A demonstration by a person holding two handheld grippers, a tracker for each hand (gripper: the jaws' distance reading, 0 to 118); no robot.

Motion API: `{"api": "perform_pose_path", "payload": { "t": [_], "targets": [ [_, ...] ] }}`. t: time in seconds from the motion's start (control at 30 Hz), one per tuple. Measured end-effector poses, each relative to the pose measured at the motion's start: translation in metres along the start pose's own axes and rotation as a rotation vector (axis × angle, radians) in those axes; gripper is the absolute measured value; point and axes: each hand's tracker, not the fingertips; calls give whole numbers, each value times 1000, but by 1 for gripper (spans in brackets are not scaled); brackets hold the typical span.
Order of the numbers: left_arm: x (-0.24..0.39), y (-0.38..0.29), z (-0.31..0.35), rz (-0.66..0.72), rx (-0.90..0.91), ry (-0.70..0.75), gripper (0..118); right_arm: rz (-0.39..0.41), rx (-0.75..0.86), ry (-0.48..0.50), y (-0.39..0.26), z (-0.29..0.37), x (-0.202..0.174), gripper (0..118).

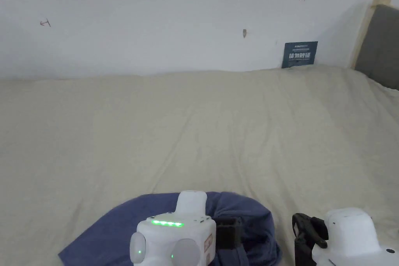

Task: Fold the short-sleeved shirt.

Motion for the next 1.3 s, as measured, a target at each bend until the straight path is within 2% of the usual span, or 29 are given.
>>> {"api": "perform_pose_path", "payload": {
  "t": [0.27,0.3,0.33,0.37,0.4,0.43,0.5,0.53,0.7,1.0,1.07,1.13,1.23,1.27,1.3],
  "targets": [
    [-37,12,87,9,97,52,113,47,17,77,8,7,-34,2],
    [-43,10,97,14,114,73,106,52,18,86,9,7,-38,2],
    [-48,6,110,12,127,95,92,60,22,99,10,7,-44,2],
    [-55,3,120,8,136,130,69,68,24,108,10,8,-50,2],
    [-60,0,128,5,135,168,35,74,26,115,11,8,-54,2],
    [-66,-6,135,12,134,221,18,79,29,129,11,9,-59,2],
    [-77,-19,148,14,155,266,4,83,31,153,10,9,-68,2],
    [-84,-27,152,26,145,280,0,88,28,163,10,9,-74,2],
    [-113,-65,168,140,105,298,0,109,8,204,3,7,-92,2],
    [-153,-74,150,166,16,323,0,133,-28,228,-4,-6,-107,2],
    [-165,-70,139,143,9,382,3,137,-35,228,-3,-11,-109,2],
    [-184,-64,124,133,-26,363,71,138,-42,233,-4,-16,-111,2],
    [-211,-59,97,143,-107,323,98,148,-62,236,-7,-26,-115,2],
    [-221,-56,89,130,-115,325,101,155,-74,235,-8,-29,-116,2],
    [-225,-54,82,126,-116,341,98,160,-81,237,-9,-32,-118,2]
  ]
}}
